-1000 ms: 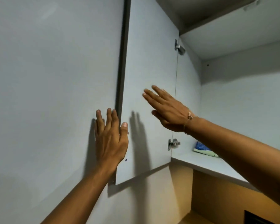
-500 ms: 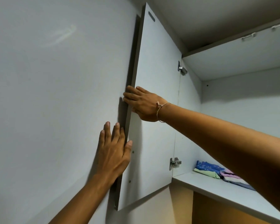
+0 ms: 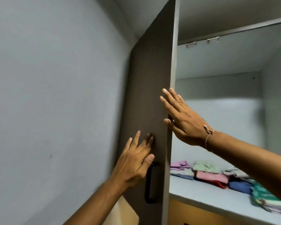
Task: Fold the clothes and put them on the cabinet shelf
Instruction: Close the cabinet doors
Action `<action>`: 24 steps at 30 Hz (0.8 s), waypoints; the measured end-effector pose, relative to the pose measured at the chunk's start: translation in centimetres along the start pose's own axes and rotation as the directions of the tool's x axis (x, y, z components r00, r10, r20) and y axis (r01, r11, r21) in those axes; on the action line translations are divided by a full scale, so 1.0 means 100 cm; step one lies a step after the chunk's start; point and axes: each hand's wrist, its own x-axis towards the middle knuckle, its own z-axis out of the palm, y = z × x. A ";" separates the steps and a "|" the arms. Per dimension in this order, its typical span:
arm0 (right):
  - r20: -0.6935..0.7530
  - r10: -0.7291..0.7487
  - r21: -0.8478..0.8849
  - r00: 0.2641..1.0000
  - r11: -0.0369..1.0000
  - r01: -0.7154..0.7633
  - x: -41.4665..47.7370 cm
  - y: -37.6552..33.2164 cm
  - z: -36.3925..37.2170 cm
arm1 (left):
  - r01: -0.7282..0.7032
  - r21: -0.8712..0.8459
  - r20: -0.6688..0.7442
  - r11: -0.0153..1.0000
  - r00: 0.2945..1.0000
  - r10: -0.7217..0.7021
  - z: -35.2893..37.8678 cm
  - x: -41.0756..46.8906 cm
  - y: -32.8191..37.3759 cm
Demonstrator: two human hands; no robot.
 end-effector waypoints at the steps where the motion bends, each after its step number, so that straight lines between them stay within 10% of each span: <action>1: 0.024 0.057 -0.041 0.998 0.998 -0.056 -0.015 0.016 0.005 | 0.016 -0.003 0.052 1.000 0.999 -0.016 0.019 0.013 -0.005; 7: 0.216 0.400 -0.327 0.891 0.889 -0.320 -0.063 0.081 0.048 | 0.015 0.030 0.158 0.999 0.987 -0.019 0.118 0.054 -0.021; 24: 0.226 0.584 -0.408 0.780 0.783 -0.469 -0.081 0.095 0.098 | -0.087 0.047 0.095 0.995 0.992 0.083 0.171 0.071 -0.049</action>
